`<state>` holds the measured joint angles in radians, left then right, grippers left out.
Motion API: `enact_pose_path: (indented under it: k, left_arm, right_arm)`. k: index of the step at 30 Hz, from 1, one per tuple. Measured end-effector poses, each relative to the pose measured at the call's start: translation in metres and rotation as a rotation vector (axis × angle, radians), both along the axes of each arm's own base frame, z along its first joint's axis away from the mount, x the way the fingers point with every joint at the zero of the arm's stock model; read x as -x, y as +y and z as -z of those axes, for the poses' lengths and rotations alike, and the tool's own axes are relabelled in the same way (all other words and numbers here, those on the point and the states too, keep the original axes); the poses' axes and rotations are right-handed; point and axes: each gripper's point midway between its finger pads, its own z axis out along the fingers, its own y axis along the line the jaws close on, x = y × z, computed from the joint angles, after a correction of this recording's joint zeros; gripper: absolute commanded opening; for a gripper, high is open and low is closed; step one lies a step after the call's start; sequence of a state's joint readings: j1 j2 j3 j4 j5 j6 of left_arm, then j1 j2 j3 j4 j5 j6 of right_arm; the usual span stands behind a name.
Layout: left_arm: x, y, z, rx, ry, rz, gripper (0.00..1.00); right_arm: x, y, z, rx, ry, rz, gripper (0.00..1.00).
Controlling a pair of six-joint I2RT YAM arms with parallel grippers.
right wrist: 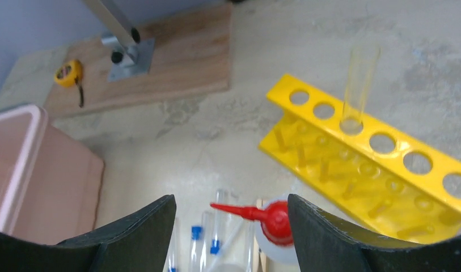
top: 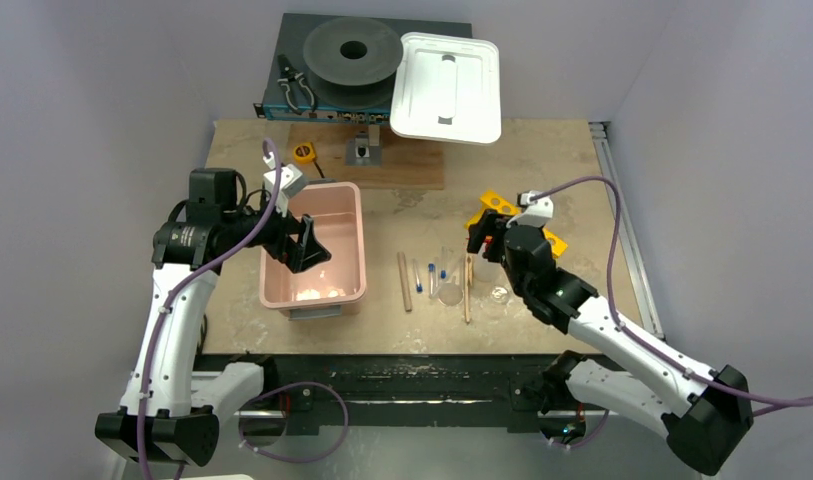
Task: Organize the chemistry lab equipment
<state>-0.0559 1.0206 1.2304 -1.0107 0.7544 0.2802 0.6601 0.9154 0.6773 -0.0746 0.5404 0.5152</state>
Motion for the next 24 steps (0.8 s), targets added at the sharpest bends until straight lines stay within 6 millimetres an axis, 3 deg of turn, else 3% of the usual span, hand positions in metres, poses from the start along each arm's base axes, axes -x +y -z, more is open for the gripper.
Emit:
enact_pose_path:
  k: [4,10,14,19,24]
  left_arm:
    - [0.000,0.000,0.000,0.000,0.000,0.000,1.00]
    - [0.000,0.000,0.000,0.000,0.000,0.000,1.00]
    - [0.000,0.000,0.000,0.001,0.001,0.000,1.00]
    - [0.000,0.000,0.000,0.001,0.001,0.000,1.00]
    - [0.000,0.000,0.000,0.000,0.002,-0.001,1.00]
  right_arm:
    - [0.017,-0.002,0.038,0.051,0.104,-0.009,0.70]
    - [0.018,-0.015,0.057,0.120,0.159,0.045,0.66]
    - [0.017,-0.016,0.072,0.162,0.198,0.055,0.54]
    - [0.014,-0.014,0.078,0.177,0.209,0.054,0.46]
    - [0.009,-0.013,0.070,0.177,0.173,0.056,0.40]
